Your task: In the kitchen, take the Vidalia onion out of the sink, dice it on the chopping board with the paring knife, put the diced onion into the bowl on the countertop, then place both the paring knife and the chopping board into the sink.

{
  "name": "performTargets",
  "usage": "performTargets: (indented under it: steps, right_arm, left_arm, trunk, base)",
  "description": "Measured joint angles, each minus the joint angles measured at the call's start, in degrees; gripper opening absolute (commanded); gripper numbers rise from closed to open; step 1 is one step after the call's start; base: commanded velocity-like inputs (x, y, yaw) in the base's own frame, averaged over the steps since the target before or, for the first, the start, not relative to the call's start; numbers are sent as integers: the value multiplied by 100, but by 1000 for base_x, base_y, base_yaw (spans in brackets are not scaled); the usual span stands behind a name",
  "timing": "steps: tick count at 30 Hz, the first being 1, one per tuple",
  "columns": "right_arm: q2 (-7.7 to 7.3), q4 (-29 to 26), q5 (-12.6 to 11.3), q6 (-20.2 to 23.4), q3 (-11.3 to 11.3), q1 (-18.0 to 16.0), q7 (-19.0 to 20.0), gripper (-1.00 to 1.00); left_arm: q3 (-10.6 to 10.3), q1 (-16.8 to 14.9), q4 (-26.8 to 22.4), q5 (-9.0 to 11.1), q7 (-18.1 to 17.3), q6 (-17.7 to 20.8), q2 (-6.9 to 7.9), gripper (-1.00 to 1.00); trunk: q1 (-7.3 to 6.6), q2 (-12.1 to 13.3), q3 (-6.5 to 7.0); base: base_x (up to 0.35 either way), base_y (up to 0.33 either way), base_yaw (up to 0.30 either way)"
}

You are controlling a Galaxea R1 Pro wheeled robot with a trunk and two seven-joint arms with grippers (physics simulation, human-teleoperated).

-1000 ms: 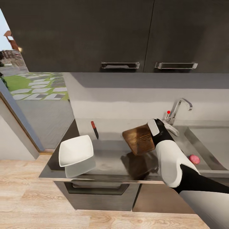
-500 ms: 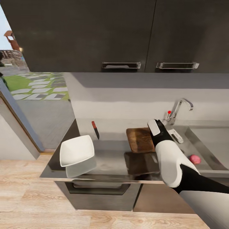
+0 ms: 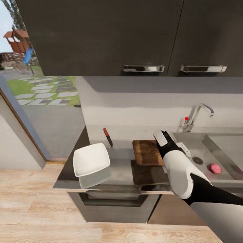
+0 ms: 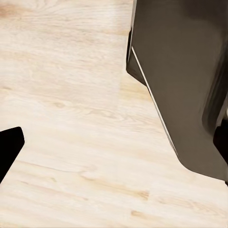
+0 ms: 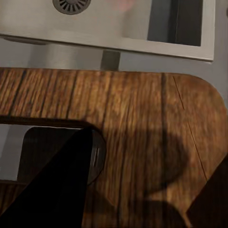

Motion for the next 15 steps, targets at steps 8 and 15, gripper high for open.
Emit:
performTargets:
  steps: [8,15]
  right_arm:
    - [0,7,20,-96,-10,0,23,-100]
    - [0,14,13,-103,-3,0,46,-100]
  left_arm:
    - [1,0,-5,0,0,0,-1,100]
    - [1,0,-8,0,0,0,2,100]
  trunk:
    - [0,0,-70]
    - [-1,-1,-134]
  base:
    - [0,2,0]
    - [28,27,0]
